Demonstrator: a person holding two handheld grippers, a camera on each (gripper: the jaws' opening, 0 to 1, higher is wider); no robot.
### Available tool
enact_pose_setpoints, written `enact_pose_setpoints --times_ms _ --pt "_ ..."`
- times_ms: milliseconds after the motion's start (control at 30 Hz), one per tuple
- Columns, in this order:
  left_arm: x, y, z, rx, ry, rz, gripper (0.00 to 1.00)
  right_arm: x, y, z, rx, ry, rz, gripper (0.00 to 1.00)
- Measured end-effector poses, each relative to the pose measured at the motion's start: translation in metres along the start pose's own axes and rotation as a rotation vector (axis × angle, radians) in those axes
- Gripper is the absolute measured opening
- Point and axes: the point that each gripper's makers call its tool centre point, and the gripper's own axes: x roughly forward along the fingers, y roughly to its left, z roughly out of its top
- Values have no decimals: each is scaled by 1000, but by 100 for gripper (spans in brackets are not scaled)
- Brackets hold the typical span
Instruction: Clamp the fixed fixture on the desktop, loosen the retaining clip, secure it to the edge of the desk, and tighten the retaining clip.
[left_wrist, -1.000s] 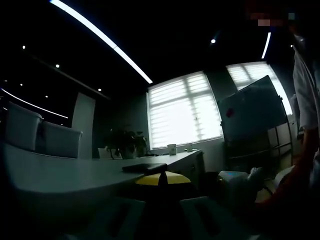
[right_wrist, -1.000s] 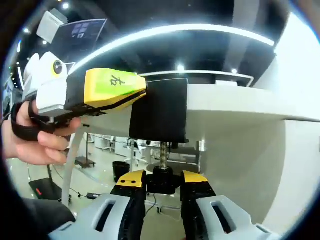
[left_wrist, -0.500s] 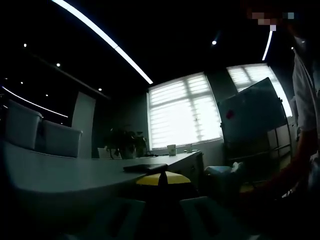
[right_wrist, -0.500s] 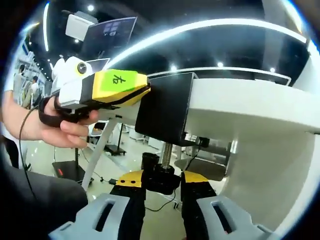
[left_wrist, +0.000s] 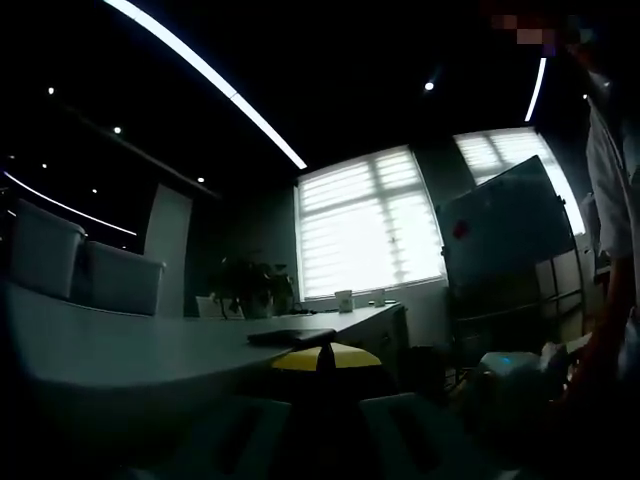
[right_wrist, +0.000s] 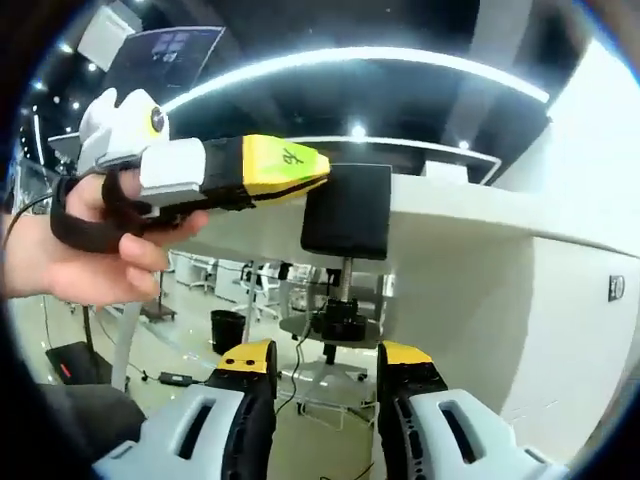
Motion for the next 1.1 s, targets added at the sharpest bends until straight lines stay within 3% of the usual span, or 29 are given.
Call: enact_pose_setpoints --times_ms 67,233,400,633,833,1100 --pt "0 0 0 5 2 3 1 9 -12 -1 64 5 -41 39" --pt "-1 1 1 1 0 2 1 20 -14 0 77 7 -44 38" --pt "-1 1 1 2 -2 -1 1 25 1 6 80 -12 2 31" --pt "-1 0 1 20 5 -2 1 27 -2 8 54 -21 28 26" --pt "-1 0 1 22 5 -1 1 27 3 8 45 -41 173 25" --pt "-1 0 0 23 6 1 1 28 11 6 110 -32 409 25"
